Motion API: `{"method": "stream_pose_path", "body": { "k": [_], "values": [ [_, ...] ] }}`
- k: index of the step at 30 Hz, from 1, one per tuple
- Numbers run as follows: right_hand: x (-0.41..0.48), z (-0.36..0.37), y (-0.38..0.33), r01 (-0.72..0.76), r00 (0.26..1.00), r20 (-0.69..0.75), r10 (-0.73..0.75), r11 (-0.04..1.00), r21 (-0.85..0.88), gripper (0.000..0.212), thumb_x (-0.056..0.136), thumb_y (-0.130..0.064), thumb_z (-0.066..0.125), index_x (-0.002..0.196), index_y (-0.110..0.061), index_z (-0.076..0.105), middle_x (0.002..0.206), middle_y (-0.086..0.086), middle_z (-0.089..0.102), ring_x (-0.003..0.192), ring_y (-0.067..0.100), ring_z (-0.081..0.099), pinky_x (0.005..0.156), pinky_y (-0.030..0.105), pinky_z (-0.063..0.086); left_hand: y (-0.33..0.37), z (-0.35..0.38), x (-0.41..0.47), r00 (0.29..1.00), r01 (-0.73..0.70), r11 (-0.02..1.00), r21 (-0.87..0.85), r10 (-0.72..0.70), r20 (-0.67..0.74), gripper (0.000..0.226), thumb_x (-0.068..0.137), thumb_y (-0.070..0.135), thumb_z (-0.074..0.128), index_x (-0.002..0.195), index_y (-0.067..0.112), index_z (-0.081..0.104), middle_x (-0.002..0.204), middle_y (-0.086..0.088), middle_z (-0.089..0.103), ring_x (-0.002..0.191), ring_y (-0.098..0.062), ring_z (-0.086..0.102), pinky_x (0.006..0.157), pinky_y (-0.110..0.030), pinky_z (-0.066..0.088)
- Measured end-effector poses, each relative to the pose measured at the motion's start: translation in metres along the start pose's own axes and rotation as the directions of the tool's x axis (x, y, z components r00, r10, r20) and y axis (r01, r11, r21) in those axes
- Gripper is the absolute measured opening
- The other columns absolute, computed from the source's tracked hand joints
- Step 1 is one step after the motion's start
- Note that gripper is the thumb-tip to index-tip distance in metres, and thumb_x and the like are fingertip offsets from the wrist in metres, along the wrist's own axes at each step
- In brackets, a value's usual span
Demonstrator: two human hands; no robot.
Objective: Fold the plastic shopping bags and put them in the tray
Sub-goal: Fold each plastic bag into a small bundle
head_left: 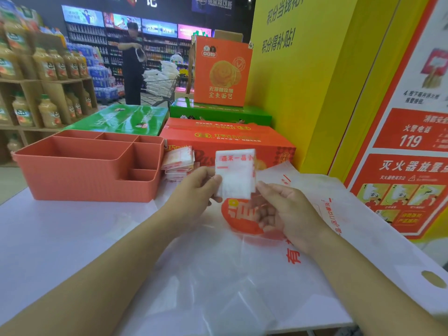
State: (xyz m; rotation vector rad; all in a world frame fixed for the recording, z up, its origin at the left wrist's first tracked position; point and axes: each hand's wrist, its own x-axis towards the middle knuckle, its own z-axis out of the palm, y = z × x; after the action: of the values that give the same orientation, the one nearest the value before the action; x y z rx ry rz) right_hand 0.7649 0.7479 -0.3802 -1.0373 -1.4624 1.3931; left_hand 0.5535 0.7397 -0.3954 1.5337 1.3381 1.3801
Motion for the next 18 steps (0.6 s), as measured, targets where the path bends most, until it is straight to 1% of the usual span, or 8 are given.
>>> {"method": "stream_pose_path", "body": {
  "k": [3, 6, 8, 11, 13, 15, 16, 18],
  "values": [
    [0.005, 0.009, -0.016, -0.274, 0.956, 0.149, 0.252, 0.95, 0.152, 0.056, 0.103, -0.051, 0.044, 0.119, -0.001, 0.065, 0.103, 0.026, 0.073, 0.07, 0.029, 0.067, 0.059, 0.034, 0.055, 0.002, -0.007, 0.004, 0.998, 0.003, 0.994, -0.11, -0.009, -0.059, 0.013, 0.104, 0.025, 0.05, 0.105, 0.017, 0.06, 0.084, 0.003, 0.071, 0.081, -0.009, 0.068, 0.077, -0.033, 0.047],
    [0.018, 0.02, -0.028, -0.414, 0.898, 0.252, 0.361, 0.887, 0.206, 0.066, 0.102, -0.056, 0.041, 0.124, 0.003, 0.061, 0.101, 0.024, 0.073, 0.065, 0.025, 0.067, 0.054, 0.03, 0.056, 0.002, -0.011, 0.006, 0.997, -0.003, 0.991, -0.13, -0.007, -0.081, 0.009, 0.104, 0.024, 0.05, 0.103, 0.021, 0.059, 0.097, 0.0, 0.072, 0.089, -0.011, 0.065, 0.082, -0.032, 0.047],
    [0.026, 0.03, -0.033, -0.433, 0.89, 0.267, 0.369, 0.868, 0.242, 0.059, 0.099, -0.049, 0.051, 0.124, 0.003, 0.061, 0.093, 0.018, 0.073, 0.058, 0.017, 0.061, 0.048, 0.025, 0.051, 0.001, -0.013, 0.007, 0.998, 0.005, 0.992, -0.126, -0.013, -0.068, 0.01, 0.104, 0.024, 0.05, 0.105, 0.021, 0.059, 0.105, -0.001, 0.072, 0.093, -0.012, 0.064, 0.083, -0.03, 0.047],
    [0.04, 0.039, -0.033, -0.409, 0.906, 0.256, 0.336, 0.848, 0.336, 0.049, 0.08, -0.024, 0.07, 0.123, -0.003, 0.063, 0.08, 0.01, 0.069, 0.053, 0.008, 0.053, 0.045, 0.018, 0.042, 0.0, -0.02, 0.009, 0.997, 0.025, 0.989, -0.144, -0.035, -0.065, 0.014, 0.104, 0.025, 0.05, 0.11, 0.018, 0.06, 0.108, -0.001, 0.072, 0.096, -0.01, 0.066, 0.083, -0.028, 0.047],
    [0.05, 0.044, -0.031, -0.372, 0.922, 0.244, 0.301, 0.865, 0.338, 0.04, 0.086, -0.011, 0.069, 0.124, 0.0, 0.065, 0.076, 0.007, 0.066, 0.054, 0.006, 0.053, 0.045, 0.016, 0.042, -0.003, -0.025, 0.011, 0.995, 0.034, 0.993, -0.11, -0.044, -0.092, 0.017, 0.103, 0.031, 0.051, 0.113, 0.021, 0.061, 0.111, 0.003, 0.071, 0.102, -0.009, 0.067, 0.089, -0.032, 0.048],
    [0.062, 0.049, -0.031, -0.333, 0.94, 0.198, 0.278, 0.876, 0.348, 0.035, 0.092, -0.009, 0.068, 0.124, 0.004, 0.065, 0.077, 0.007, 0.066, 0.055, 0.006, 0.054, 0.045, 0.016, 0.044, -0.009, -0.029, 0.013, 0.992, 0.051, 0.997, 0.061, -0.044, -0.121, 0.022, 0.101, 0.037, 0.052, 0.119, 0.025, 0.058, 0.115, 0.005, 0.069, 0.105, -0.01, 0.065, 0.092, -0.036, 0.049],
    [0.069, 0.051, -0.032, -0.304, 0.952, 0.159, 0.263, 0.882, 0.361, 0.034, 0.092, -0.009, 0.069, 0.122, 0.006, 0.065, 0.079, 0.009, 0.065, 0.056, 0.007, 0.055, 0.045, 0.017, 0.045, -0.012, -0.03, 0.013, 0.993, 0.063, 0.975, 0.213, -0.041, -0.108, 0.029, 0.1, 0.039, 0.052, 0.125, 0.025, 0.056, 0.121, 0.006, 0.067, 0.108, -0.011, 0.063, 0.094, -0.036, 0.049],
    [0.083, 0.057, -0.037, -0.225, 0.974, 0.063, 0.217, 0.904, 0.363, 0.03, 0.09, -0.008, 0.072, 0.116, 0.007, 0.066, 0.081, 0.011, 0.066, 0.057, 0.01, 0.056, 0.046, 0.018, 0.047, -0.016, -0.027, 0.009, 1.0, 0.023, 0.816, 0.577, -0.024, -0.007, 0.045, 0.098, 0.049, 0.05, 0.136, 0.026, 0.051, 0.136, 0.006, 0.059, 0.122, -0.015, 0.055, 0.102, -0.037, 0.044]
  ]
}}
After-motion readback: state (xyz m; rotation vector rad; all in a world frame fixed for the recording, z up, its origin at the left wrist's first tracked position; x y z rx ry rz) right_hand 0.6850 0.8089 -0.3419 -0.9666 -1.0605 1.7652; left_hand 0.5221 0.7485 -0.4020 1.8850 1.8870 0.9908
